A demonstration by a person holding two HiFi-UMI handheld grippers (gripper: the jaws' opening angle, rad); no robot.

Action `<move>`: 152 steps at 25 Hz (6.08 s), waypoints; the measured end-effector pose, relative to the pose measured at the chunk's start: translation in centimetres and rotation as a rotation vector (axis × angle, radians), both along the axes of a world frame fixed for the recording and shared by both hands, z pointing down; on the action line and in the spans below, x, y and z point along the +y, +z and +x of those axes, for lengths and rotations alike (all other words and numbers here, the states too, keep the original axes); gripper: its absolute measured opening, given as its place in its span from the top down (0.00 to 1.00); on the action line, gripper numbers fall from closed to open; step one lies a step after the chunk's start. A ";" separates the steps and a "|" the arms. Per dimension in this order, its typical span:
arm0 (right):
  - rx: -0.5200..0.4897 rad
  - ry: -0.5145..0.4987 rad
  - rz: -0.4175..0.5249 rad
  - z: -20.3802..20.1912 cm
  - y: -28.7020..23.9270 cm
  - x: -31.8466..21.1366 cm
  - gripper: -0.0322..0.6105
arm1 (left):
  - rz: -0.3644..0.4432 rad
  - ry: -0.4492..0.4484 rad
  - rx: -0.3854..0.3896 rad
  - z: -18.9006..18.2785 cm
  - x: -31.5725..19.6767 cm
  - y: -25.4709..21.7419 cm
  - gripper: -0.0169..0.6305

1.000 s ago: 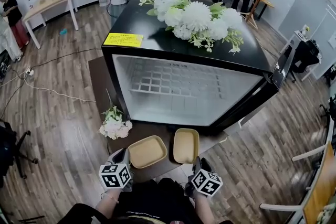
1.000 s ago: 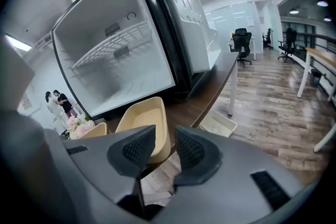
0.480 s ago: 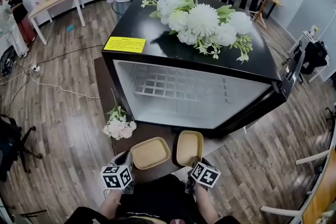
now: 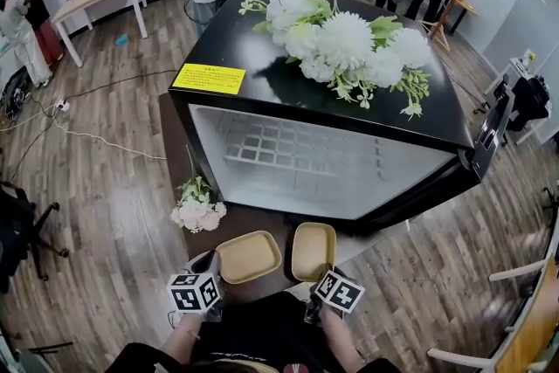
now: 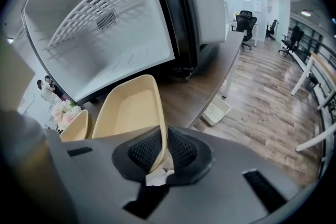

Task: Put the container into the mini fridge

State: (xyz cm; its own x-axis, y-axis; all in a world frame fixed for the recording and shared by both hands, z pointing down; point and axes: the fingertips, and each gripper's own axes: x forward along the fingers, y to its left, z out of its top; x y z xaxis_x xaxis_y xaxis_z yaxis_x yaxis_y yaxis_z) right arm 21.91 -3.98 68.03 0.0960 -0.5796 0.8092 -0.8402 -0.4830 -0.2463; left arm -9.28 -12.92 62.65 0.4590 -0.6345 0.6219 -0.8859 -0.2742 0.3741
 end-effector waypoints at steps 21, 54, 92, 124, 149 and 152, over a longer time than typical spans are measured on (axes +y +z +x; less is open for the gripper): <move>0.065 -0.008 0.100 0.3 -2.9 -2.0 0.91 | 0.012 -0.050 0.000 -0.4 -0.3 -0.1 0.96; 0.176 0.007 0.163 3.6 -6.9 -9.5 0.92 | 0.082 -0.030 0.084 0.6 -0.8 -1.3 0.96; 0.153 0.167 0.093 7.4 -6.9 -17.0 0.90 | 0.021 -0.089 0.022 -0.5 -1.2 0.1 0.96; 0.115 -0.004 0.271 3.7 -10.3 -15.4 0.56 | 0.020 -0.135 0.043 -1.2 -0.3 -0.5 0.88; 0.086 -0.140 0.087 -0.2 -4.1 -3.2 0.58 | -0.082 -0.078 -0.005 0.5 2.0 1.3 0.79; 0.079 -0.162 0.074 -0.9 -3.7 -2.7 0.58 | -0.118 -0.071 -0.017 0.6 2.3 1.9 0.78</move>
State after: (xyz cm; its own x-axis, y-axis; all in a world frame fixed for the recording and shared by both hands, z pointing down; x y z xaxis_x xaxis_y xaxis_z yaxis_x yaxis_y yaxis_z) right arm 20.99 -6.66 64.32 0.0580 -0.6503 0.7575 -0.9238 -0.3227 -0.2063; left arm -8.65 -10.64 64.54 0.4041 -0.5872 0.7013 -0.9081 -0.1657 0.3846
